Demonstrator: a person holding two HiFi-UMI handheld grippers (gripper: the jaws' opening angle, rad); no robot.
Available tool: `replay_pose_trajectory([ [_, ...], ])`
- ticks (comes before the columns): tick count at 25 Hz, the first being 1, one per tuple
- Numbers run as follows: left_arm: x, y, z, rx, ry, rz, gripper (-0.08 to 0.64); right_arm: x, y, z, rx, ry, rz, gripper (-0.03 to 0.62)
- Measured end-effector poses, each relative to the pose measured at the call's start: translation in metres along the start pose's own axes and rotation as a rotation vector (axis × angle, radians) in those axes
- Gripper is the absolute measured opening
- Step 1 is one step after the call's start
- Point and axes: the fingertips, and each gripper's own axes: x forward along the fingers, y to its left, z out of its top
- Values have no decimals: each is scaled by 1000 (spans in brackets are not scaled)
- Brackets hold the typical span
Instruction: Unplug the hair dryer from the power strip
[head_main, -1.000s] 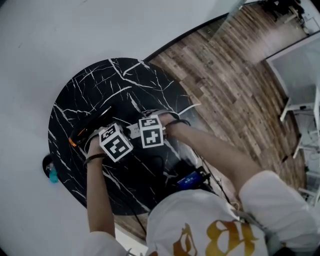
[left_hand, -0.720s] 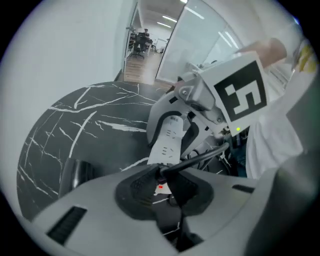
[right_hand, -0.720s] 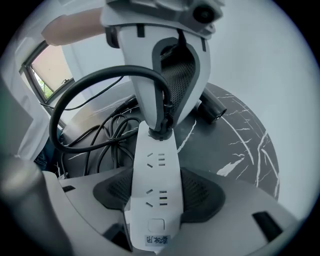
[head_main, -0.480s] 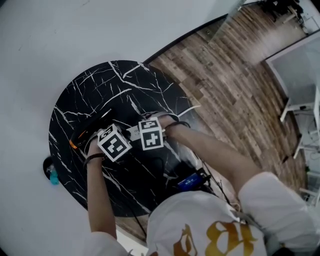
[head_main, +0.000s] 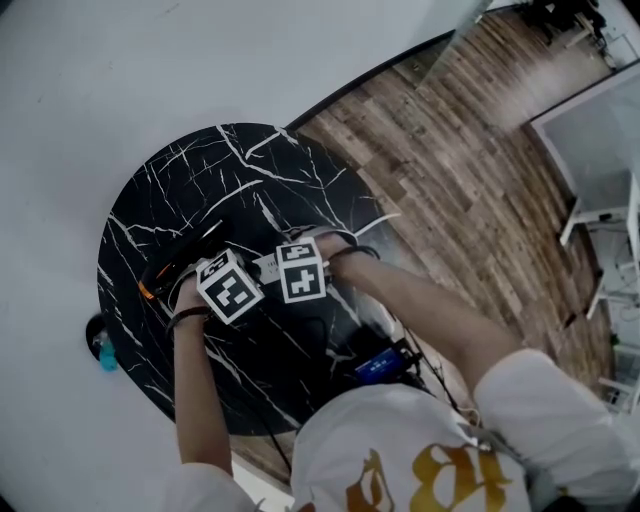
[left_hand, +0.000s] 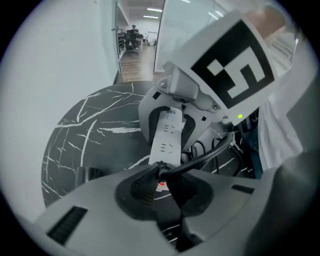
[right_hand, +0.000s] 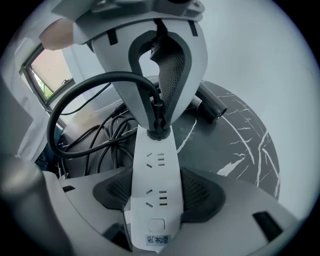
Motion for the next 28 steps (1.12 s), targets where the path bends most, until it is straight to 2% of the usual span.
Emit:
replay_pose_trajectory([
  [3,0,3,-5,0,23,8,46,0,1,0,-10,4,0,268],
  [6,-6,8,4,-67,-63,-108,49,0,0,0,-7,-3,2,268],
  [7,-7,8,6,-82,-80,-126,52,-1,0,0,-2,-5,3,268],
  [9,-6,7,6,-70,-72,-87,51,-1,-1,0,3,-4,4,268],
  [11,-2,2,0,-34,-21,-10,49,-1,-1,0,2,2,4,268],
  [13,1,-2,-5,-12,23,30,46,0,0,0,-12,10,4,268],
  [15,2,-2,-5,-27,8,-8,46,0,0,1,-26,14,3,268],
  [18,-5,6,3,-69,-82,-128,51,0,0,0,-16,12,0,268],
  [19,-6,7,5,-74,-98,-146,54,0,0,0,-11,9,0,268],
  [21,-6,5,6,-55,-86,-111,54,0,0,-1,-7,5,4,268],
  [25,-1,4,-4,-6,1,36,48,-1,0,1,-11,8,7,268],
  [27,-5,11,-4,-2,0,46,48,-1,0,1,-15,11,4,268],
  [28,-6,13,-3,-12,-14,21,48,-1,0,1,-15,13,3,268],
])
